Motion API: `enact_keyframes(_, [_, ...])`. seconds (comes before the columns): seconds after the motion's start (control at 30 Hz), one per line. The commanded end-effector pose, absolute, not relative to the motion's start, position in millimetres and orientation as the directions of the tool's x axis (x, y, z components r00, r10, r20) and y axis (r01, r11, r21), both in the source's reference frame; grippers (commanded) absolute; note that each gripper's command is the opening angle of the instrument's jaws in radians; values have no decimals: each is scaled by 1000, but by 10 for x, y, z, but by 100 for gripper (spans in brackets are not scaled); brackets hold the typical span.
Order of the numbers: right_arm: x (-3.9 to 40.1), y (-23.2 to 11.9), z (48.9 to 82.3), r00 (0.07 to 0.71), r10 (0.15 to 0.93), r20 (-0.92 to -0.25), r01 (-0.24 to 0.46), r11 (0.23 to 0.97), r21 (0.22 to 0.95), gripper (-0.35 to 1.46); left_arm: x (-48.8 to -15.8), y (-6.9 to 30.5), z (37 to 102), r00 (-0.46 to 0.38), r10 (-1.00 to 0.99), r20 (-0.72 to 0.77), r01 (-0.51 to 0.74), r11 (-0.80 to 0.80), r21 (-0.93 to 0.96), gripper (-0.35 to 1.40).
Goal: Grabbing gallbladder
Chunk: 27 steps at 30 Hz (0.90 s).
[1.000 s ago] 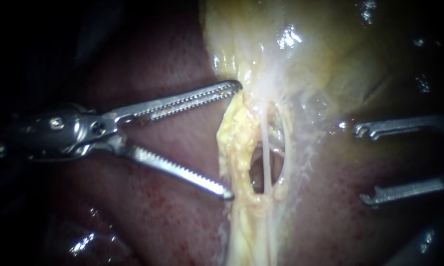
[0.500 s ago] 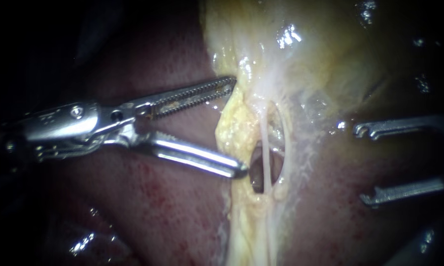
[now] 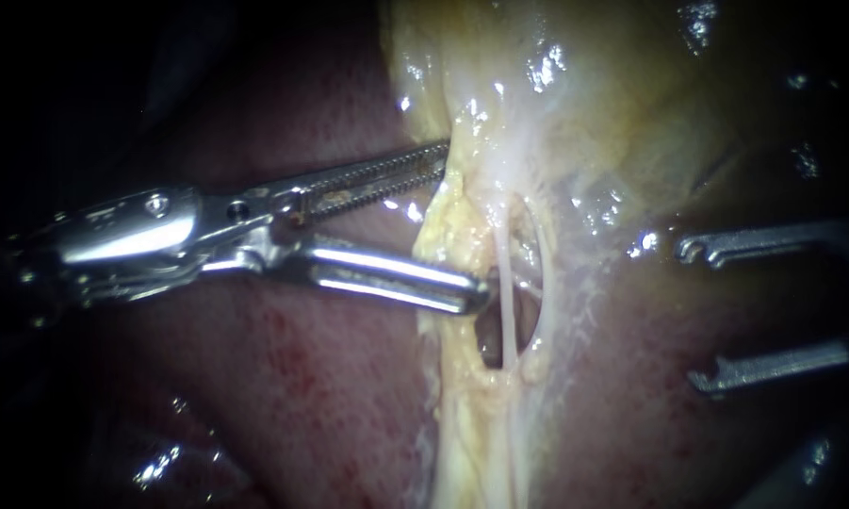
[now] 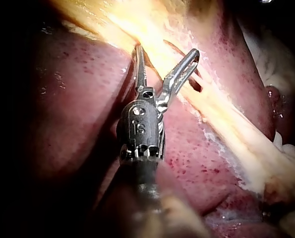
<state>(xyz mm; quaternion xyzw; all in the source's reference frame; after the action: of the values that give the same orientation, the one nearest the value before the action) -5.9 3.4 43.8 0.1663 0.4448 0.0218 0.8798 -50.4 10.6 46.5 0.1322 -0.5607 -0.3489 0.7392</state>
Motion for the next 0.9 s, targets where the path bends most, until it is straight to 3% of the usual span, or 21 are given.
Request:
enact_keyframes(0.03, [-59, 34, 437, 603, 186, -776, 110, 944, 312, 55, -503, 107, 465, 128, -670, 731, 370, 716, 592, 59])
enact_keyframes(0.6, [-61, 34, 438, 603, 191, -774, 108, 943, 316, 54, -493, 102, 456, 131, -702, 700, 406, 682, 608, -25])
enact_keyframes(0.7, [-62, 34, 438, 603, 191, -775, 108, 943, 316, 54, -492, 101, 456, 136, -704, 698, 409, 681, 607, -35])
enact_keyframes(0.9, [-63, 34, 438, 603, 196, -773, 105, 941, 321, 54, -488, 100, 455, 146, -706, 693, 415, 680, 605, -35])
